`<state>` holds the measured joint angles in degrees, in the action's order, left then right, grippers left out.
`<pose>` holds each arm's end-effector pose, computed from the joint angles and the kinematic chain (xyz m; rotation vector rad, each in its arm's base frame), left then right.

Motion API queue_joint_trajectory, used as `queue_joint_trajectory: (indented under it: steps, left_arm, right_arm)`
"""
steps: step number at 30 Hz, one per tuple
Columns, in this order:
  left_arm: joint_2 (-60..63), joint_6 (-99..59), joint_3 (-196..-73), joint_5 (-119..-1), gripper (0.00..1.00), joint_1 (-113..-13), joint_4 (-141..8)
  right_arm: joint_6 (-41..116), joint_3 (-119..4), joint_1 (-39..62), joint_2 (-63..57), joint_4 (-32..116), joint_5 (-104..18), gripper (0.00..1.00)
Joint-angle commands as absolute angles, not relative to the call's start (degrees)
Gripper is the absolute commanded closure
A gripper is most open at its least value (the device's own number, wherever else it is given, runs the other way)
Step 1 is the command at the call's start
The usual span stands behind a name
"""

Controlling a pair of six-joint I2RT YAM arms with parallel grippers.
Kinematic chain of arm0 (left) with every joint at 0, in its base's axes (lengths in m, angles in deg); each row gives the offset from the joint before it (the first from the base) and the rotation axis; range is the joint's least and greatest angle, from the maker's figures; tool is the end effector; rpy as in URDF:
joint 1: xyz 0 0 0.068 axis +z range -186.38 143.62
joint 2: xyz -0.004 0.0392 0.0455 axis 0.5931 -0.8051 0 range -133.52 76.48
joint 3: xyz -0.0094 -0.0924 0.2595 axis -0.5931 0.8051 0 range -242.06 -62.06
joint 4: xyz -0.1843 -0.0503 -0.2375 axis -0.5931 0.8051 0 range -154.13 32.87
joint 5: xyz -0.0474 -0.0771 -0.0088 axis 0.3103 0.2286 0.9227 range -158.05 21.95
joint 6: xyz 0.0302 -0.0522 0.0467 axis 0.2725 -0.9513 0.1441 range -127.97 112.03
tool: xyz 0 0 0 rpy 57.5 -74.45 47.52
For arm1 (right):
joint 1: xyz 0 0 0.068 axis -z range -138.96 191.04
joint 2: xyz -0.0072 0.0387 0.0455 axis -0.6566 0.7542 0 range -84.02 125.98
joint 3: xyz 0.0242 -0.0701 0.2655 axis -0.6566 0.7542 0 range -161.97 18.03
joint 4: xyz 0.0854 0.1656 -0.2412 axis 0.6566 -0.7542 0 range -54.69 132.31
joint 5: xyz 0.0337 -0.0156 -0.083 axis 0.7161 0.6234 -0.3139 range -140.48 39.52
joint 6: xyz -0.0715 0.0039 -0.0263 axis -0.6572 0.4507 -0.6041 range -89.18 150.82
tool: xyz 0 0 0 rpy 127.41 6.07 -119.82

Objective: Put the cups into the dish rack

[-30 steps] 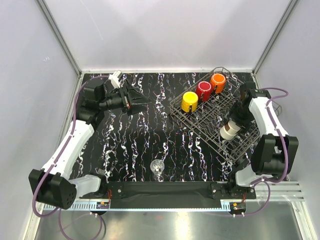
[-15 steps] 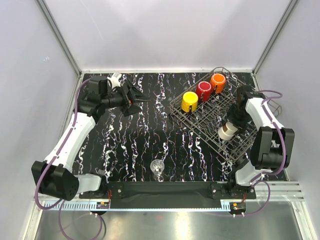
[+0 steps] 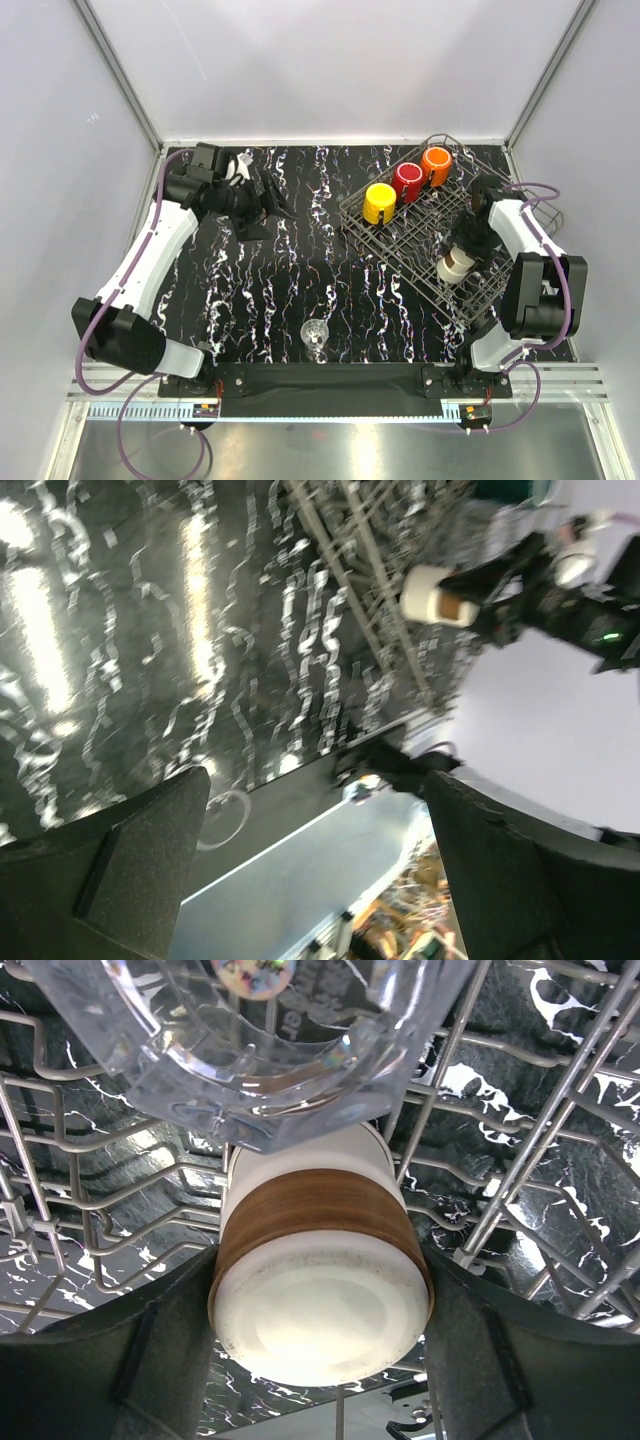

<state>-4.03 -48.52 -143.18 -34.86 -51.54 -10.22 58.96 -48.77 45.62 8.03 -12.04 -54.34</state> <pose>0.3215 -0.1238 0.3371 -0.3241 2.6208 -1.0996 0.3417 -0.0316 0.1743 0.8395 2.8279 -0.0424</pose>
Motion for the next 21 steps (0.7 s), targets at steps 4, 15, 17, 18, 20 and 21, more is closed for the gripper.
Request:
queue_joint_trajectory:
  steps: [4, 15, 17, 18, 20, 21]
  left_arm:
    - [-5.7, -42.34, -148.81, -41.59, 0.06, -56.76, 0.72]
    - [-6.05, -43.12, -149.16, -44.41, 0.28, -65.81, 3.98]
    - [-6.93, -43.91, -149.07, -43.88, 0.3, -67.4, 4.33]
    - [-7.45, -44.18, -149.25, -43.97, 0.3, -69.15, 5.12]
    - [-8.95, -44.53, -149.6, -44.58, 0.31, -71.09, 5.91]
    - [-9.39, -44.62, -149.69, -44.76, 0.31, -72.92, 6.61]
  right_arm:
    - [57.63, -48.41, 44.65, 6.07, -10.6, -54.17, 0.06]
    - [56.4, -52.63, 44.47, -1.66, -16.05, -53.82, 0.0]
    - [57.01, -53.94, 44.47, -4.38, -17.19, -54.78, 0.0]
    - [57.36, -54.47, 44.38, -5.17, -17.63, -55.05, 0.0]
    - [57.8, -55.7, 44.21, -7.55, -18.86, -55.14, 0.0]
    - [57.72, -55.97, 44.03, -8.34, -19.3, -54.97, 0.0]
